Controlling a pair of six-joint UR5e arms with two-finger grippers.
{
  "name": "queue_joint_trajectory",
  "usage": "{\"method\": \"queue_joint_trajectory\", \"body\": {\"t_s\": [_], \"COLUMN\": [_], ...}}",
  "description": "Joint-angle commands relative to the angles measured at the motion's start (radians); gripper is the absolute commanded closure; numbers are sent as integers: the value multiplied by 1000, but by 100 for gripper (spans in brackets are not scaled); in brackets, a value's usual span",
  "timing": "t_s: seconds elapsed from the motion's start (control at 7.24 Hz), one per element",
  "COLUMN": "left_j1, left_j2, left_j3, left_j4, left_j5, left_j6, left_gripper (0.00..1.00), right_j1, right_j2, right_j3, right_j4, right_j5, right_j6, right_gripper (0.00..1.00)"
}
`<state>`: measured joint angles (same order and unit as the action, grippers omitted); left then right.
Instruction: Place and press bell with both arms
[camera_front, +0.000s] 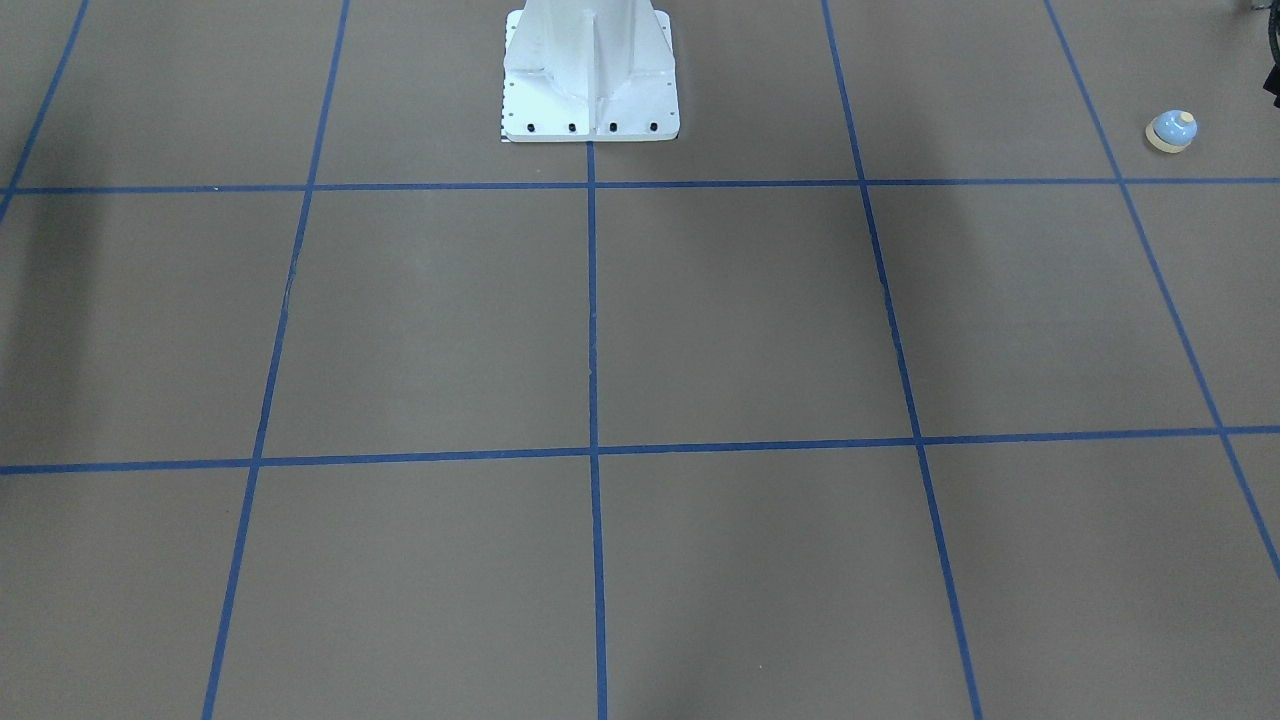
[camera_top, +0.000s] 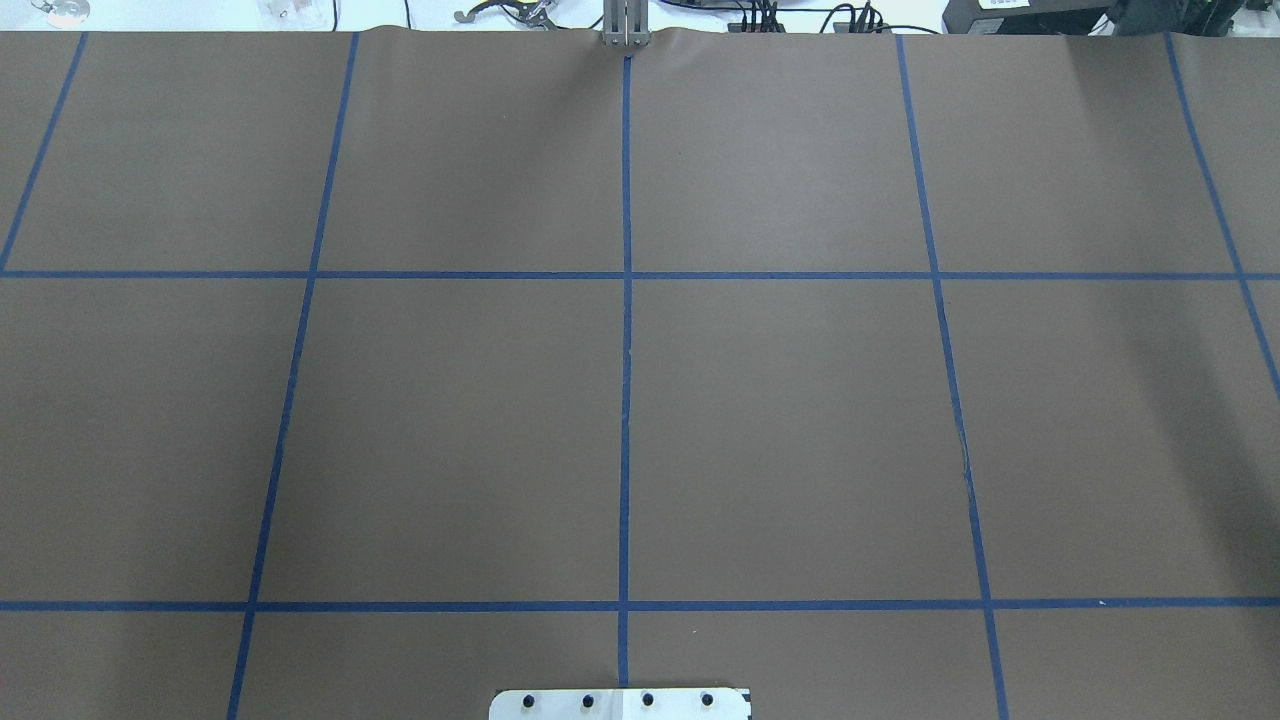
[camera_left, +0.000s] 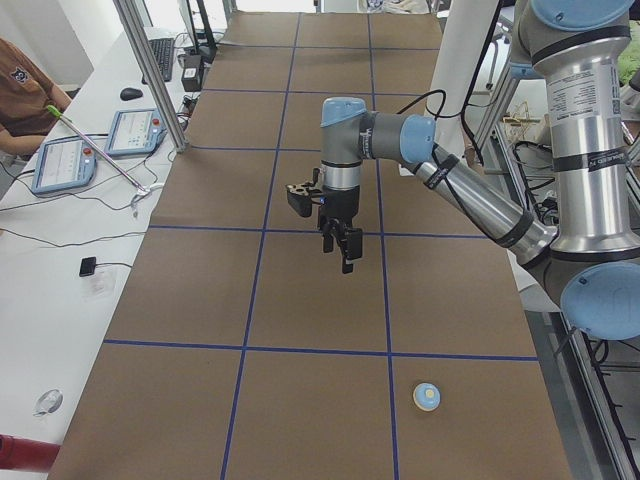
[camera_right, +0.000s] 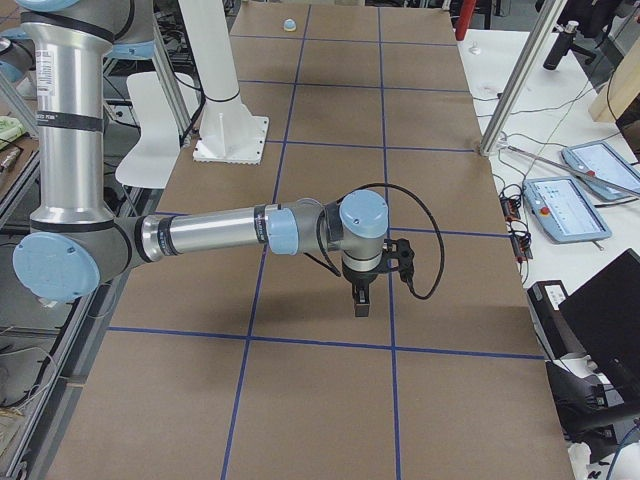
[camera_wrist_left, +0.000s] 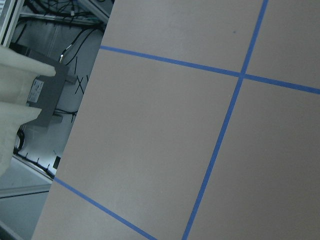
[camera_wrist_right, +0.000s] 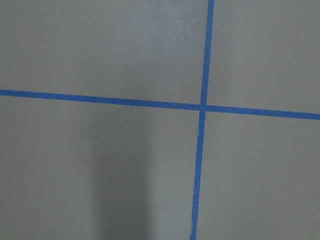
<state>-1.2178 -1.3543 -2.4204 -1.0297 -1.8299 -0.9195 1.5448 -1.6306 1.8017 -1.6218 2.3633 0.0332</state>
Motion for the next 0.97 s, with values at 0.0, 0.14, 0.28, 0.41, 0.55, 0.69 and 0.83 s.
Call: {"method": "queue_joint_trajectory", "body": {"t_s": [0.0, 0.14, 0.28, 0.41, 0.55, 0.69, 0.83], "left_j1": [293, 399, 506, 596, 674, 740, 776], "left_j2": [87, 124, 154, 209, 234, 236, 238], "left_j3": [-19, -16, -8, 3, 41, 111, 179], "left_j4": [3, 3, 9, 10, 7, -10, -48], "left_j5": [154, 170, 193, 201, 222, 251, 283], "left_j6": [-503, -714, -924, -1104, -1256, -1374, -1462], "left_gripper": [0, 0, 0, 0, 0, 0, 0], "right_j1": [0, 0, -3, -3, -8, -8, -8], "right_j2": [0, 1, 5, 8, 11, 11, 11], "right_j3": [1, -1, -4, -5, -5, -5, -5], "right_j4": [-1, -1, -1, -1, -1, -1, -1], "right_j5": [1, 1, -1, -5, -10, -6, -6], "right_j6": [1, 1, 1, -1, -1, -1, -1], "right_gripper": [0, 0, 0, 0, 0, 0, 0]}}
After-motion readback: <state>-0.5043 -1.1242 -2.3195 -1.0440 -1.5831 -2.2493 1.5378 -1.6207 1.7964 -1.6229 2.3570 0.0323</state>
